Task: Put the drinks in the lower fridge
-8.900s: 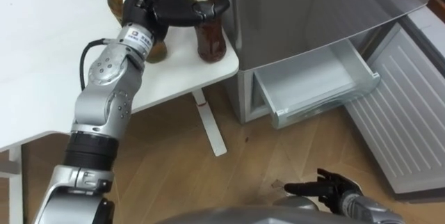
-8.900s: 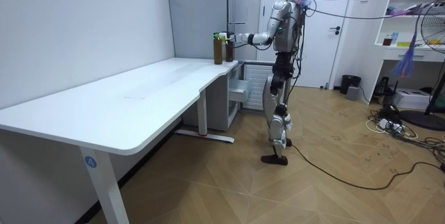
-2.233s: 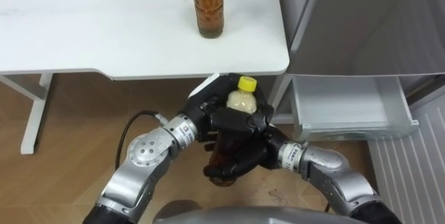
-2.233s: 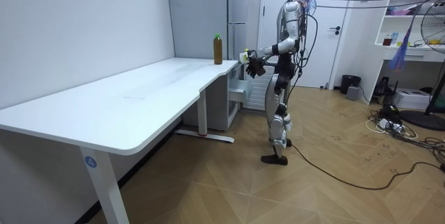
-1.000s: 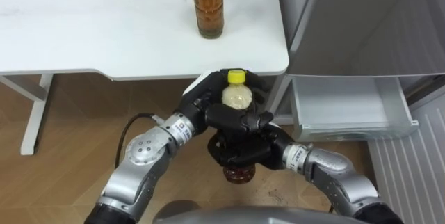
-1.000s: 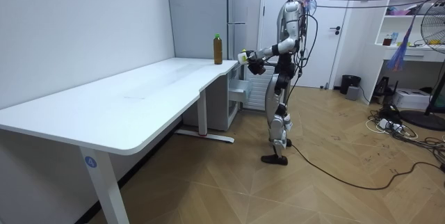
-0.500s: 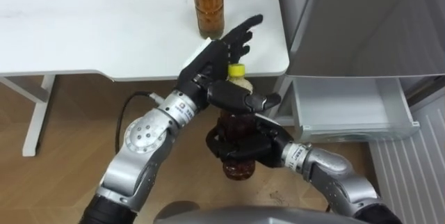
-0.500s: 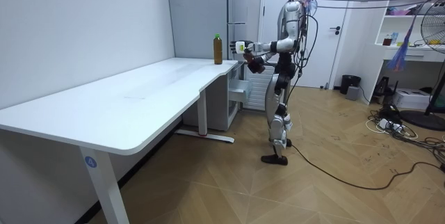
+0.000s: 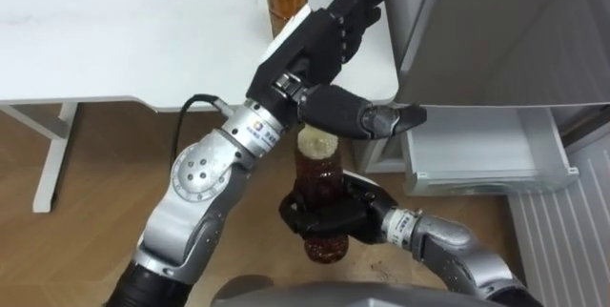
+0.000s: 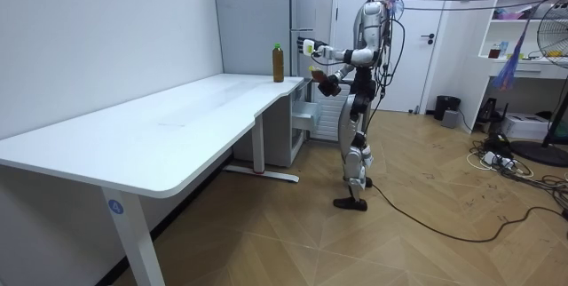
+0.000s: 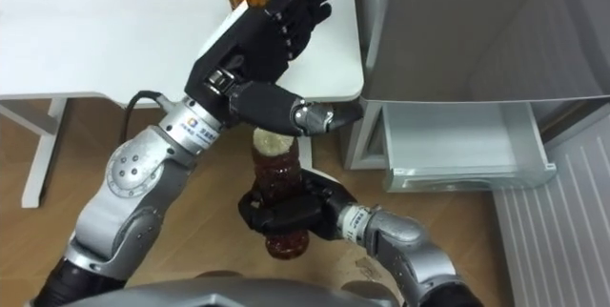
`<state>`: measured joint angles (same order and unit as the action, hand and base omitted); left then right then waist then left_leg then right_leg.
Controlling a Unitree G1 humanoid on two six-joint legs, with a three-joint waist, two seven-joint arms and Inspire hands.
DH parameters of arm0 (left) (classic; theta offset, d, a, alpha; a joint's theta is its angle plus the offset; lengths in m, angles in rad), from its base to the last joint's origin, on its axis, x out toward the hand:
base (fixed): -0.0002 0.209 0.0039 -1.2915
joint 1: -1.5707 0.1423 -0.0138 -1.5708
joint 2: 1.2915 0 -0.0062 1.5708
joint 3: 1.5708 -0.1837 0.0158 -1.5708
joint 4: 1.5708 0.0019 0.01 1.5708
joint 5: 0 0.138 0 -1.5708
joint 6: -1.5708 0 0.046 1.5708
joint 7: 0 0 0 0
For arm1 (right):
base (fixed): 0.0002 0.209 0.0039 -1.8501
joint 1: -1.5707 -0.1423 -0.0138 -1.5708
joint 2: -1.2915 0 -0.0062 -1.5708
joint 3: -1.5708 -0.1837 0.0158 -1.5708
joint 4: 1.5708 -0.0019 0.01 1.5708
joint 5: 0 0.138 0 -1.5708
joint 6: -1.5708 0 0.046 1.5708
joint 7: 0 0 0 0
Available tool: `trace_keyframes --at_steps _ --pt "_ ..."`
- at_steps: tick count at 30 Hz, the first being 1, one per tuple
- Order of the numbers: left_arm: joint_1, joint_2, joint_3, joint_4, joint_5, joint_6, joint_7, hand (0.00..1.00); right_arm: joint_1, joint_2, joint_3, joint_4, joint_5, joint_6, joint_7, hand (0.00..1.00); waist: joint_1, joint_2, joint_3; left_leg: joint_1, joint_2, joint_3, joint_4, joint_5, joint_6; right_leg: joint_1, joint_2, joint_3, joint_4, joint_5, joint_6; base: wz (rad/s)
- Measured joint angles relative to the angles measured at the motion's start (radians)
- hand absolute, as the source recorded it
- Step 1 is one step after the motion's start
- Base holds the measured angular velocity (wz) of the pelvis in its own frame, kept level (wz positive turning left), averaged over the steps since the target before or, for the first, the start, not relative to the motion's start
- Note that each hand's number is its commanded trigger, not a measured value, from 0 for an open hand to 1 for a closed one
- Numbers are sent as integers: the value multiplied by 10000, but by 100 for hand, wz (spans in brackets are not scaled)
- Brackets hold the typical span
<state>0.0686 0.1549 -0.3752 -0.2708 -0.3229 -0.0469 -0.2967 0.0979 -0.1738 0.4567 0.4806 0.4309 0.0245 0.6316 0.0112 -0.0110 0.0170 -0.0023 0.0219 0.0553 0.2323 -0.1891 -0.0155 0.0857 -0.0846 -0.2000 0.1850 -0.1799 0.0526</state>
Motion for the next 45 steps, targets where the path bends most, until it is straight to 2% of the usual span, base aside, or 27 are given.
trace_keyframes --at_steps 5,10,13,18,22,26,29,33,37,44,45 --pt "-20 13 2 -369 1 -11 62 0 -11 -17 -5 14 1 13 0 100 -4 -11 48 -31 2 -18 31 -1 -1 2 -1 -39 -5 0 0 0" --pt "-20 110 329 -1373 4 -23 105 0 8 -95 -77 35 -46 111 23 100 -1 77 98 -25 1 -26 33 -2 -2 -2 2 -27 -11 0 0 0" --pt "-24 86 527 -1668 5 -277 178 0 20 -144 -94 39 -51 123 41 100 -3 97 85 50 1 -22 30 -2 -3 58 2 -40 -6 0 0 0" --pt "-23 5 1000 -2098 11 -281 405 0 57 -133 -180 36 -191 123 46 100 20 117 71 122 2 -49 24 -2 -3 154 -3 -228 -4 0 0 0" --pt "-24 -76 1396 -2506 -5 -455 558 0 267 -145 -490 38 -483 123 30 100 224 219 -11 186 2 -41 3 1 -2 210 -8 -277 -4 0 0 0" --pt "-23 -76 1842 -2536 -244 -491 869 0 268 -179 -586 70 -483 123 -3 100 319 215 -15 324 14 -41 -18 1 -5 348 1 -258 -3 -1 2 0" --pt "-25 -64 2272 -2533 -176 -539 1192 0 299 -184 -764 85 -486 123 -4 100 481 160 -17 414 13 -34 -54 1 -5 371 2 -219 -1 -1 2 -4" --pt "-26 -50 2970 -2726 -190 -886 1823 0 628 -202 -1151 99 -413 115 -5 100 787 49 -81 413 11 -54 -60 0 -6 357 4 -220 -9 -1 1 -1" --pt "-27 -34 3806 -2820 -199 -1313 2540 0 782 -182 -1333 113 -510 108 -6 100 1002 59 -81 496 7 -71 -61 0 -6 431 2 -269 -9 -1 1 -1" --pt "23 -69 4771 -2816 -124 -1642 3822 0 1256 -166 -1858 108 -995 103 -7 100 1285 249 36 463 -7 -213 -103 -3 -8 520 -13 -575 -32 -1 1 7" --pt "52 -73 4929 -2812 48 -1698 4030 0 1357 -147 -2042 108 -1256 103 -5 100 1297 275 26 473 -14 -224 -116 -3 -8 549 -12 -578 -79 -1 1 3"
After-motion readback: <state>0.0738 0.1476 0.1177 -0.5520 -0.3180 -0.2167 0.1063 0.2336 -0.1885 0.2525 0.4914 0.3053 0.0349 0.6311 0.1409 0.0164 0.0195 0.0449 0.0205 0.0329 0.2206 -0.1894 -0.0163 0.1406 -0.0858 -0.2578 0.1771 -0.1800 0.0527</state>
